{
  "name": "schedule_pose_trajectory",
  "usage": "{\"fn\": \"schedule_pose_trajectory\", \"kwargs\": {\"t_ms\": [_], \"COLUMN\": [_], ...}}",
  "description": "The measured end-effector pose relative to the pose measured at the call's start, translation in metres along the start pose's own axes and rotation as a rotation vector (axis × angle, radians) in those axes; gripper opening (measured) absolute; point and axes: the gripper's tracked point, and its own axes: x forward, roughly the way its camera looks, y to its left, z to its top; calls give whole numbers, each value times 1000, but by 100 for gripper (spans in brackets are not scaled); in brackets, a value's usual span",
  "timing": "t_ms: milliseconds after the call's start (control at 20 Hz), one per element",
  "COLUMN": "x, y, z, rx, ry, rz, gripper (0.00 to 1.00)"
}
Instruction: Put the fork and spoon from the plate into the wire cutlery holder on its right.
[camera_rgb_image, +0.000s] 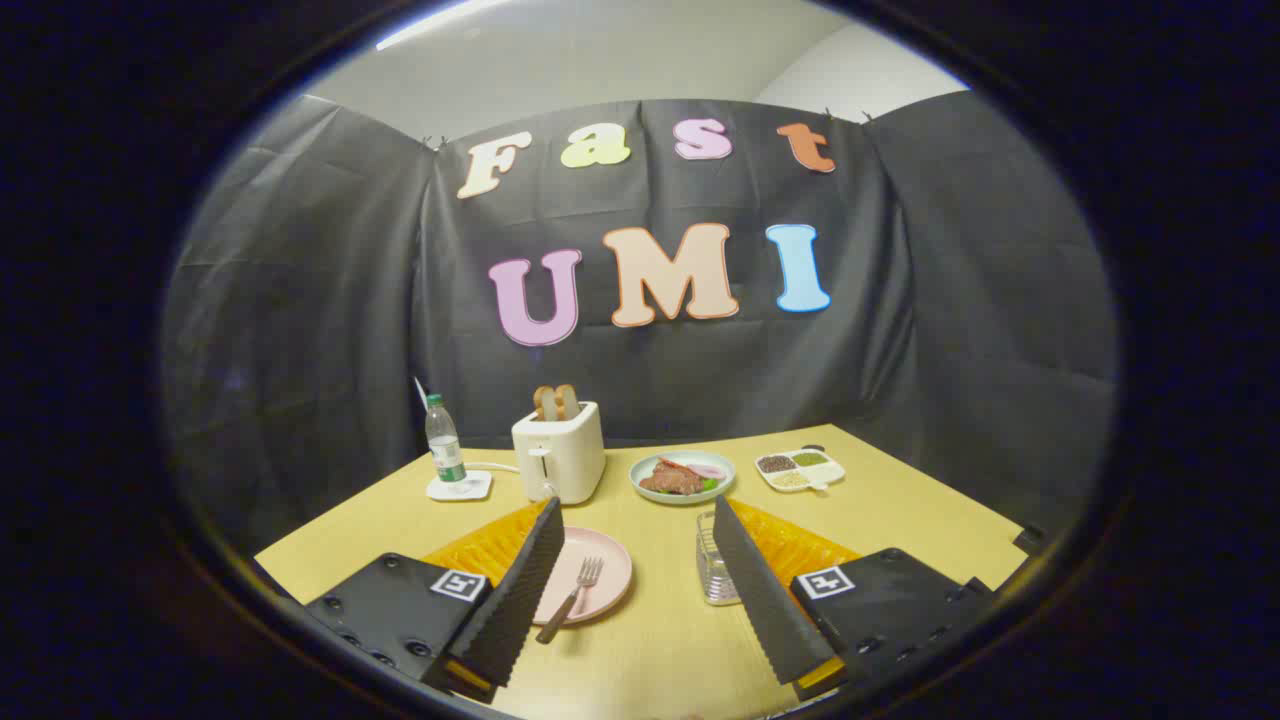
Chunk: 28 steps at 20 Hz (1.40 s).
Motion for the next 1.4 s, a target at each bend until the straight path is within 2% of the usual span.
{"fn": "schedule_pose_trajectory", "kwargs": {"t_ms": [700,1000,1400], "x": [-14,-9,10], "y": [5,25,61], "z": [-18,-46,-101], "rx": [-36,-42,-62], "ry": [47,96,204], "rz": [-70,-36,50], "gripper": [96,96,97]}}
